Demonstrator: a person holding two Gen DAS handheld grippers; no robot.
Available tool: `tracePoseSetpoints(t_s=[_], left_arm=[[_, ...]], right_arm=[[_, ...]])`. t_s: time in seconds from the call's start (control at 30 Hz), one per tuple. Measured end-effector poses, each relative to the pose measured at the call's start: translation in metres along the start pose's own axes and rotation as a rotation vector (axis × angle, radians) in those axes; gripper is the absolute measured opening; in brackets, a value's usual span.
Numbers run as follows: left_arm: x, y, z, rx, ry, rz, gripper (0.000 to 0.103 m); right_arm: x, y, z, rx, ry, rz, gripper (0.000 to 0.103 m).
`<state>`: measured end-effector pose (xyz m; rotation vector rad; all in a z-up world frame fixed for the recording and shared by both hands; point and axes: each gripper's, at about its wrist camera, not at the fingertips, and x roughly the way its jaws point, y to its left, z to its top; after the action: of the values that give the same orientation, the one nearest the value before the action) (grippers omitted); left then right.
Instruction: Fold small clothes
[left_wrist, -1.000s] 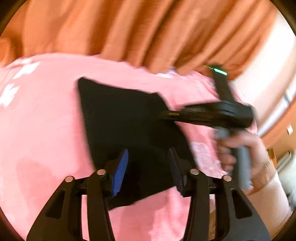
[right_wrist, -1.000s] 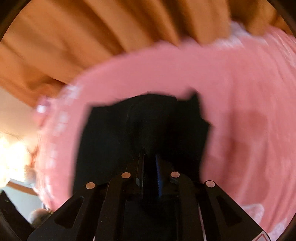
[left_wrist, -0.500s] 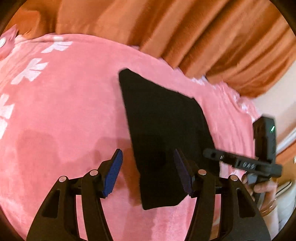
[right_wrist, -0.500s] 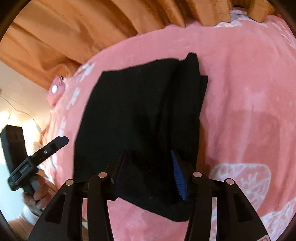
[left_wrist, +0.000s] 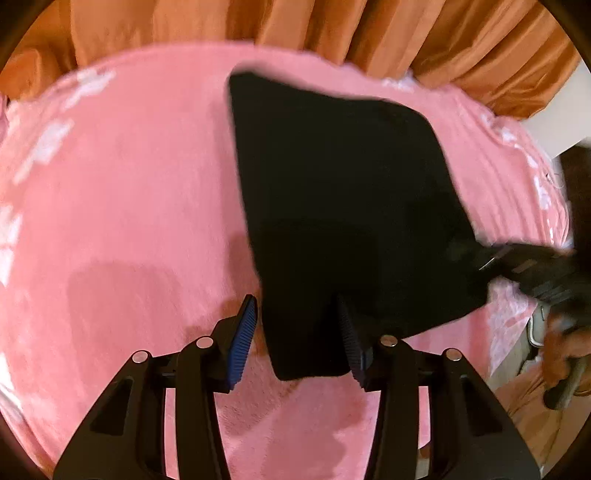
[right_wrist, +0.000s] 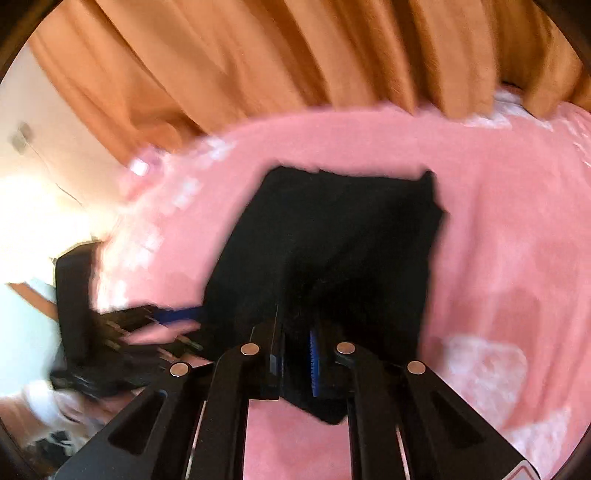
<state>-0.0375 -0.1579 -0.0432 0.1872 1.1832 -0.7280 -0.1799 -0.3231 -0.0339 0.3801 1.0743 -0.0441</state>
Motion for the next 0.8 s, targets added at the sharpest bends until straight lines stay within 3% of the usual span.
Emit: tracePoseSetpoints(t_s=[0.03, 0.07, 0.13, 0.17, 0.33, 0.43, 0.5, 0.6, 0.73, 0.8], left_arm=[[0.002, 0.001, -0.001, -0.005, 0.004, 0.001, 0.044], [0.000, -0.002, -0.001, 0.008, -0.005, 0.017, 0.044], [-0.008, -0.006, 0.000, 0.020, -0.025, 0.033, 0.044], [-0.013, -0.007, 0.002, 0.015, -0.040, 0.030, 0.044], [-0.030, -0.006, 0.013, -0.016, -0.109, 0.004, 0.045], [-0.018, 0.001, 0.023, -0.052, -0.105, 0.004, 0.048], [-0.004, 0.007, 0.022, -0.077, -0.078, 0.015, 0.050], [0.000, 0.009, 0.017, -0.074, -0.104, 0.027, 0.050], [-0.001, 0.005, 0.014, -0.052, -0.122, 0.056, 0.052], [0.002, 0.006, 0.013, -0.053, -0.123, 0.065, 0.055]], right_arm=[[0.023, -0.007, -0.006, 0.014, 0.091, -0.037, 0.011], [0.028, -0.008, -0.008, 0.007, 0.096, -0.037, 0.012], [0.018, -0.004, -0.003, -0.013, 0.068, -0.031, 0.016], [0.010, -0.006, -0.001, 0.008, 0.037, -0.010, 0.021], [-0.024, -0.029, 0.017, 0.142, -0.115, 0.074, 0.026], [-0.007, -0.034, 0.034, 0.185, -0.092, 0.116, 0.027], [0.016, -0.034, 0.042, 0.179, -0.046, 0.091, 0.027], [0.029, -0.016, 0.057, 0.111, -0.056, 0.024, 0.004], [-0.011, 0.028, 0.071, -0.036, -0.212, 0.069, 0.002], [-0.003, 0.020, 0.073, 0.006, -0.199, 0.037, 0.002]])
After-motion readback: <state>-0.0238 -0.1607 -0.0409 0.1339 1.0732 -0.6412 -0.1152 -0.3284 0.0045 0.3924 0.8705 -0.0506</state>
